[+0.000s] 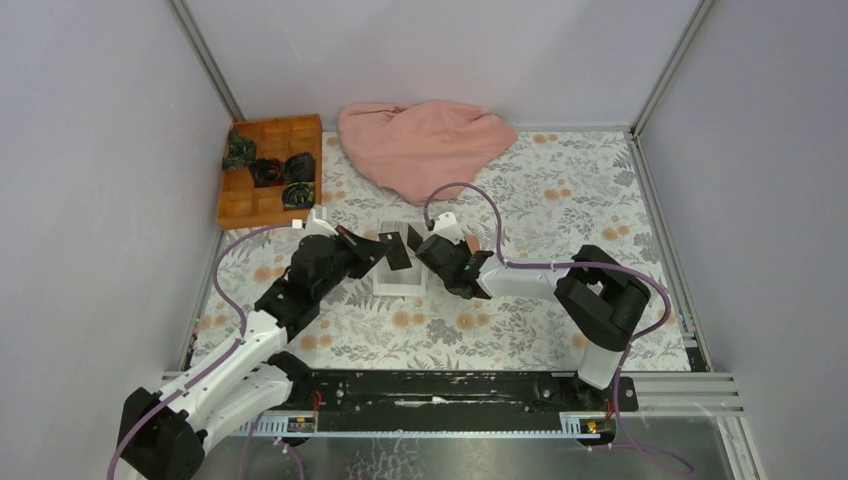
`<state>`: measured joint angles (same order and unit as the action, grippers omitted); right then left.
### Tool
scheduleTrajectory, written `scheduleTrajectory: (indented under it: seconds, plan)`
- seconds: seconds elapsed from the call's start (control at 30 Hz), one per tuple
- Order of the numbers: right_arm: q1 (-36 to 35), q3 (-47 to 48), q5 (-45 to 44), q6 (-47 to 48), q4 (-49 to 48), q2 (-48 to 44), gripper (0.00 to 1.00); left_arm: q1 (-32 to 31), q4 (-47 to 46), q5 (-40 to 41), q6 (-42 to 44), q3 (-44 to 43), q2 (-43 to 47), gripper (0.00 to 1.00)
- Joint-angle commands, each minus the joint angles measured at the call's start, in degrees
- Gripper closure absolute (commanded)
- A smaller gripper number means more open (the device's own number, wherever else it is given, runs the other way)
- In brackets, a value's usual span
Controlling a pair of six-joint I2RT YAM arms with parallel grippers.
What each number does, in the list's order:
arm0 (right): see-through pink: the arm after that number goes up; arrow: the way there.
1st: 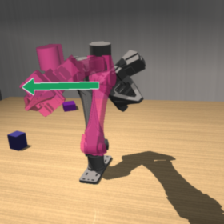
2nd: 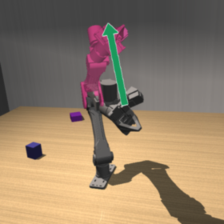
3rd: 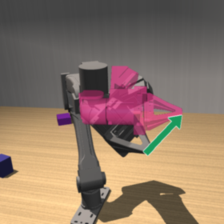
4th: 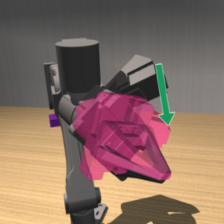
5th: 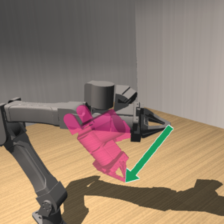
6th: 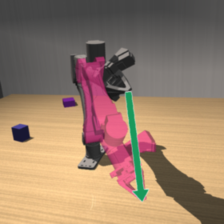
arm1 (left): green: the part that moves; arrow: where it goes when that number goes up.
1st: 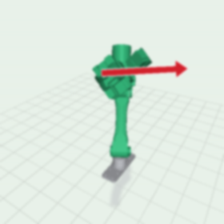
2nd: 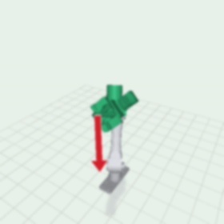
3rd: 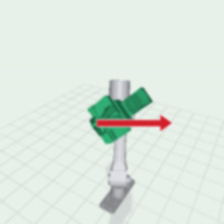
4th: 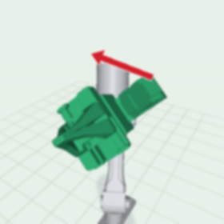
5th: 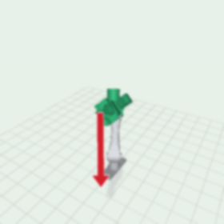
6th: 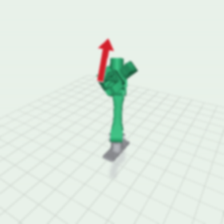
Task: Put the credit cards into the card holder
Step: Open the card holder at the center of the board.
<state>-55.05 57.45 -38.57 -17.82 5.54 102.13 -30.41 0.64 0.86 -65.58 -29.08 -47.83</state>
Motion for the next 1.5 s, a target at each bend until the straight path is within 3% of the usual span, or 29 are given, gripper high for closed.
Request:
scheduleTrajectory:
  seconds: [0.0,0.3,0.73,1.47]
  plan:
    - [0.5,0.8,-2.3,-0.3,1.3,-2.7,0.81,0.3,-3.0,0.7,1.2,0.4,0.9,1.0]
    - [1.5,0.6,-1.7,-0.2,2.3,-4.6,0.91,0.3,-3.1,0.7,1.2,0.3,0.8,1.0]
    - [5.5,-2.6,3.4,-1.5,2.3,-11.6,0.95,0.0,-7.0,-1.2,1.0,-1.3,-4.4,1.0]
    - [16.2,-12.4,20.7,-7.0,-3.8,-21.7,0.98,-12.2,-15.5,4.9,1.7,-10.2,-22.2,1.0]
